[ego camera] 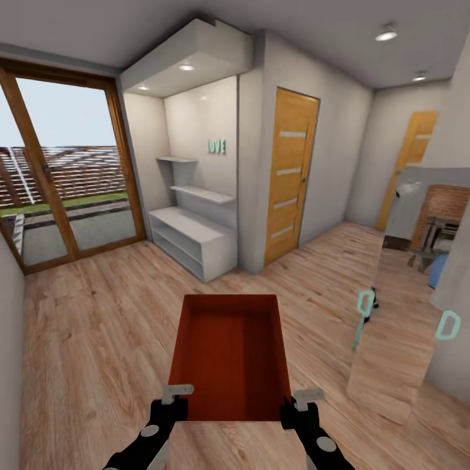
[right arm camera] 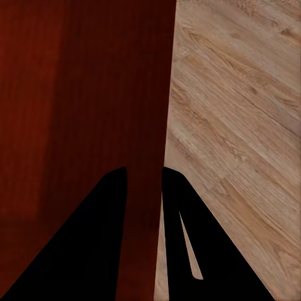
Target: Move the two storage containers from the living room to the garage. In the garage, place one container on the floor and stack the other container on top of it (either order is fine).
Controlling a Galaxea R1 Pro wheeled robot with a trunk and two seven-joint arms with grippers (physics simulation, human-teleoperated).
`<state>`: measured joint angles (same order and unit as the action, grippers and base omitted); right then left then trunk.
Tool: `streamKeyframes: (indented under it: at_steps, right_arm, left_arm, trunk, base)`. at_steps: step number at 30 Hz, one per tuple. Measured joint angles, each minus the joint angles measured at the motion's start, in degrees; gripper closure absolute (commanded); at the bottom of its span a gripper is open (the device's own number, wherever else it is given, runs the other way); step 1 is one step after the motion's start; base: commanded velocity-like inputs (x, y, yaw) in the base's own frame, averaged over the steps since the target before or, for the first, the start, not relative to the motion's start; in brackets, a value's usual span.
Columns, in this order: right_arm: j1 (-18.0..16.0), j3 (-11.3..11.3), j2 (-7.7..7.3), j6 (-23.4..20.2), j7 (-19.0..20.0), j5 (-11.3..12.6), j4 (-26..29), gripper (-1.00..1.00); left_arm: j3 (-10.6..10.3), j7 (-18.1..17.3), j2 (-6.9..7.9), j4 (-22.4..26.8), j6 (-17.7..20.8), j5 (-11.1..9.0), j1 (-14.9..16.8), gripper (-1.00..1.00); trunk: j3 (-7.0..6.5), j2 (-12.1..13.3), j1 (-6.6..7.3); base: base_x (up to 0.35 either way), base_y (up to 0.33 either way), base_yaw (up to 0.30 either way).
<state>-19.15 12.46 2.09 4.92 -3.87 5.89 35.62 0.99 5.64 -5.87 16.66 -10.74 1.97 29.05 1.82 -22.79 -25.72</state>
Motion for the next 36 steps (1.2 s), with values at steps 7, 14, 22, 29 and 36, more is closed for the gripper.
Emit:
streamKeyframes:
  at_steps: [7, 14, 22, 29, 36]
  right_arm:
    - [0.0, 0.01, 0.02, 0.0, -0.02, 0.02, -0.01, 1.0]
    - [0.0, -0.01, 0.01, 0.0, -0.01, 0.0, 0.0, 1.0]
    - [0.0, 0.0, 0.0, 0.0, 0.0, 0.02, 0.0, 1.0]
    - [0.0, 0.0, 0.0, -0.05, 0.01, 0.01, 0.0, 1.0]
    - [0.01, 0.02, -0.01, -0.03, -0.03, 0.07, 0.0, 1.0]
  left_arm:
    - [0.0, -0.03, 0.02, -0.01, 0.0, 0.0, 0.0, 1.0]
    - [0.0, -0.01, 0.01, 0.01, 0.0, 0.0, 0.0, 1.0]
    - [-0.01, 0.0, 0.0, 0.01, 0.01, 0.0, 0.0, 1.0]
    - [-0.01, 0.01, 0.0, 0.03, 0.07, 0.0, 0.0, 1.0]
    - [-0.03, 0.01, 0.0, 0.02, 0.08, -0.01, 0.01, 1.0]
  trunk:
    - [0.0, 0.0, 0.0]
    - [0.0, 0.0, 0.0]
    - [0.0, 0.0, 0.0]
    - [0.0, 0.0, 0.0]
    - [0.0, 0.0, 0.0]
  base:
    - [0.326, 0.025, 0.0]
    - [0.329, 0.0, 0.0]
    - [0.329, 0.048, 0.0]
    - [0.321, 0.127, 0.0]
    - [0.304, 0.185, -0.179]
